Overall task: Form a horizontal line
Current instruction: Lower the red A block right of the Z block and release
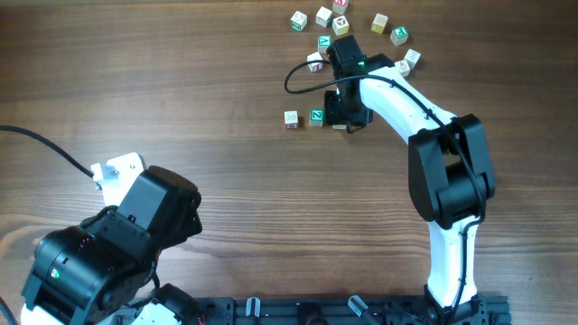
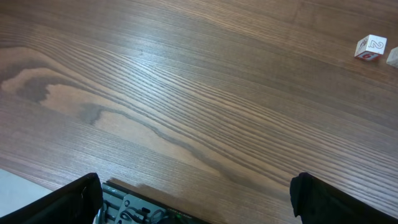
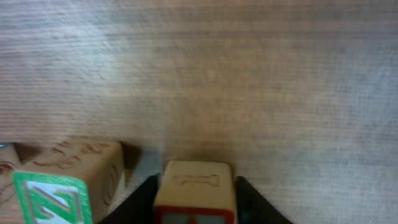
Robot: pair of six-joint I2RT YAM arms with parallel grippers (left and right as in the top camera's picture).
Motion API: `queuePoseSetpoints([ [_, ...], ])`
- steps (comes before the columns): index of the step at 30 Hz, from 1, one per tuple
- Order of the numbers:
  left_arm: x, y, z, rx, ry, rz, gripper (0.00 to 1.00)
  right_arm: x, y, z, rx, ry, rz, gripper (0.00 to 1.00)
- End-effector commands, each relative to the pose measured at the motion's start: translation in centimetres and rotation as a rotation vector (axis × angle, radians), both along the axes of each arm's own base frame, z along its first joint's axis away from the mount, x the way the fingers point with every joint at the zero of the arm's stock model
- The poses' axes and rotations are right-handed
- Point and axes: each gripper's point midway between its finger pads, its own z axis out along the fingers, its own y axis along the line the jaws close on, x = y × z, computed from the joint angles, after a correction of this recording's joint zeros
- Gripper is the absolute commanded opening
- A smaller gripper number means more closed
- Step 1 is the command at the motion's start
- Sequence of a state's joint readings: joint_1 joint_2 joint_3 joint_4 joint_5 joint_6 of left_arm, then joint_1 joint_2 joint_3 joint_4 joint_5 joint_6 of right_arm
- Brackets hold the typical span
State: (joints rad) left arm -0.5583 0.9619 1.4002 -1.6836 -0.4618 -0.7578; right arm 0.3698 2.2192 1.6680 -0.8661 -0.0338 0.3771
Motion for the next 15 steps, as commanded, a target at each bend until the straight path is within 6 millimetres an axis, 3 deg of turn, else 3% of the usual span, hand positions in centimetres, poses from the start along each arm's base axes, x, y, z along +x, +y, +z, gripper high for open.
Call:
queuePoseSetpoints([
  [1,-0.1,0.0,0.1,-0.005,-0.005,0.002,1.00,-0.9,-0.2,0.0,-0.006,0.030,-0.045,0.52],
  [8,-0.1,0.0,0.1,-0.005,-0.005,0.002,1.00,0.4,-1.0,2.0,0.009,0.001,-0.093,0.73],
  [15,-0.1,0.0,0.1,-0.005,-0.005,0.002,1.00,2.3,-1.5,7.8,-0.005,-0.121,-0.105,0.90],
])
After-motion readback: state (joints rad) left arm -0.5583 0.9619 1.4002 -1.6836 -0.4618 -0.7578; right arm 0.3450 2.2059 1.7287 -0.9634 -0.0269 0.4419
